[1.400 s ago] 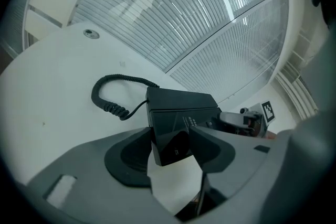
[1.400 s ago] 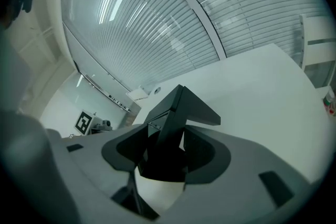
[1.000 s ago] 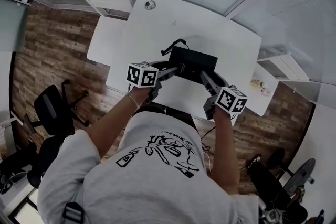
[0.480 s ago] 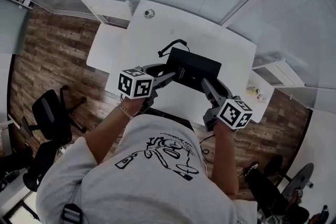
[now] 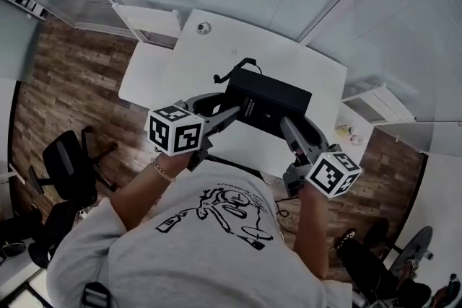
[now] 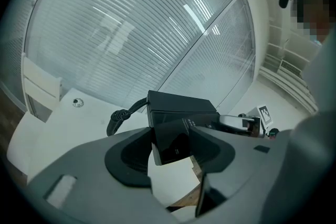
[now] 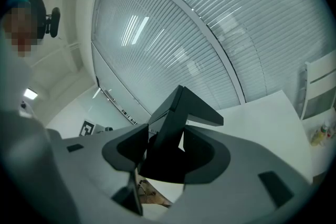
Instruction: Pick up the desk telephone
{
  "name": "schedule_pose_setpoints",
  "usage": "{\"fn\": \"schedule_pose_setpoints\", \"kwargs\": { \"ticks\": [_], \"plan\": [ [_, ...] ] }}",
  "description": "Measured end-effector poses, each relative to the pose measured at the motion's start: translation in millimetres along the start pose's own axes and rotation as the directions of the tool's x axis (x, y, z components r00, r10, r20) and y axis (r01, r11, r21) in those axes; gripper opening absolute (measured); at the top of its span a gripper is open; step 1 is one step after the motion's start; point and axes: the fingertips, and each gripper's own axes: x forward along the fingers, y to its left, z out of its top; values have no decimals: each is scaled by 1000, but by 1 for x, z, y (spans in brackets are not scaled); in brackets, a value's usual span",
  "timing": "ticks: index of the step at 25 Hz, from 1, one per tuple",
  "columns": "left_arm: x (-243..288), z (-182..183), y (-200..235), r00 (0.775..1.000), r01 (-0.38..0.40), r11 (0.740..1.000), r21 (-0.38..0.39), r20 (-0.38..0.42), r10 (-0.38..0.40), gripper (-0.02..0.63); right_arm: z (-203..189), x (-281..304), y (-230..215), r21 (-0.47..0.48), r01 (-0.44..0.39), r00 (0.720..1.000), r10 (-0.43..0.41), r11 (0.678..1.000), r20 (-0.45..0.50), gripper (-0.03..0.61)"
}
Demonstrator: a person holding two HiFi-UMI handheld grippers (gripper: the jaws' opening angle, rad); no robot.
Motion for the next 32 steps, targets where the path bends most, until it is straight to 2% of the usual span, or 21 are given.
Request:
{"fn": "schedule_pose_setpoints", "kwargs": {
  "ticks": [7, 14, 32],
  "plan": [
    [-24, 15, -20, 998, -14, 1000, 28, 54, 13, 217, 11, -15, 28, -25, -19, 1000, 19, 1000, 13, 201],
    [-31, 17, -22, 998, -13, 1000, 25, 57, 11, 217, 13, -16, 37, -57, -20, 1000, 21, 998, 12, 196],
    [-24, 21, -16, 999, 5, 1000, 15, 53, -6, 216, 18, -11, 34, -49, -4, 1000, 5, 999, 19, 196]
  ]
}}
